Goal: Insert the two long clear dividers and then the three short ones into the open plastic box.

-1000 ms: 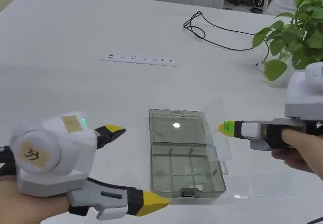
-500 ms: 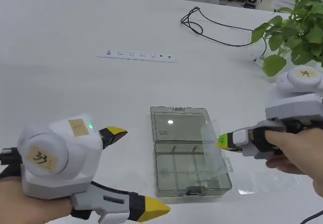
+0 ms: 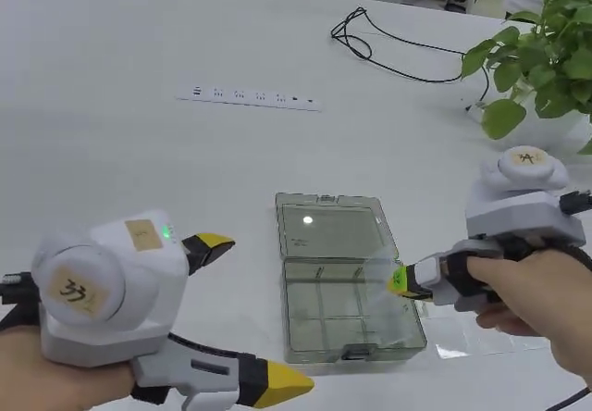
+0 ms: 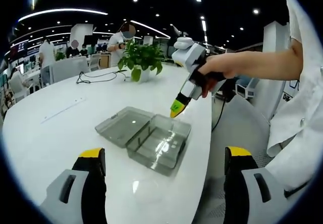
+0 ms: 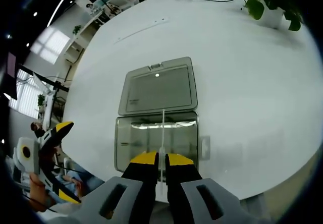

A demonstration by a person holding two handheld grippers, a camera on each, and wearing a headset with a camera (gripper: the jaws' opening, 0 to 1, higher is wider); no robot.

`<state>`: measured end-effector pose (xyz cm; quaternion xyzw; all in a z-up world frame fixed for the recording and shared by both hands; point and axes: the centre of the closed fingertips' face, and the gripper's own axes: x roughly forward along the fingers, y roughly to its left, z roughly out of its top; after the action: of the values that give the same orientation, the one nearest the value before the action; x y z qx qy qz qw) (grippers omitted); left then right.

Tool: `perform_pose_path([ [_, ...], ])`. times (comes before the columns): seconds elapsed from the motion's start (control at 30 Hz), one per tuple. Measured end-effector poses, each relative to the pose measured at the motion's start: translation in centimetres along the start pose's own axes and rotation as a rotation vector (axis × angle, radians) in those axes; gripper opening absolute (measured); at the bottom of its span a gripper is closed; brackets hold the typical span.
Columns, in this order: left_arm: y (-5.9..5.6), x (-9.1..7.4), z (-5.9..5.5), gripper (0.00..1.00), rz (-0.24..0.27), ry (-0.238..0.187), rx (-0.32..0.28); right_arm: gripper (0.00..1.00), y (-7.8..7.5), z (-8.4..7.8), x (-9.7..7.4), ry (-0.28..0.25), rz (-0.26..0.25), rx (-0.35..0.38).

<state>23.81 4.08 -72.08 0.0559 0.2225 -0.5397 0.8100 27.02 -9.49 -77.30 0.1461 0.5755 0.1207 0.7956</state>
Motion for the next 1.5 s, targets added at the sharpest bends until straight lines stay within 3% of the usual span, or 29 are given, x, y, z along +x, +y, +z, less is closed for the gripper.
perform_pose_path([
  [0.7,-0.2,0.1,0.0,0.98,-0.009,-0.007,-0.024,0.06,-0.3,-0.8,1.3,0.021,-0.02,-0.007],
  [1.07,-0.3,0.3,0.0,0.98,-0.013,-0.002,-0.028,0.06,-0.3,-0.6,1.5,0.021,-0.052,-0.105],
  [1.5,-0.3,0.5,0.1,0.97,-0.015,0.001,-0.033,0.06,-0.6,0.1,1.4,0.015,-0.058,-0.12],
])
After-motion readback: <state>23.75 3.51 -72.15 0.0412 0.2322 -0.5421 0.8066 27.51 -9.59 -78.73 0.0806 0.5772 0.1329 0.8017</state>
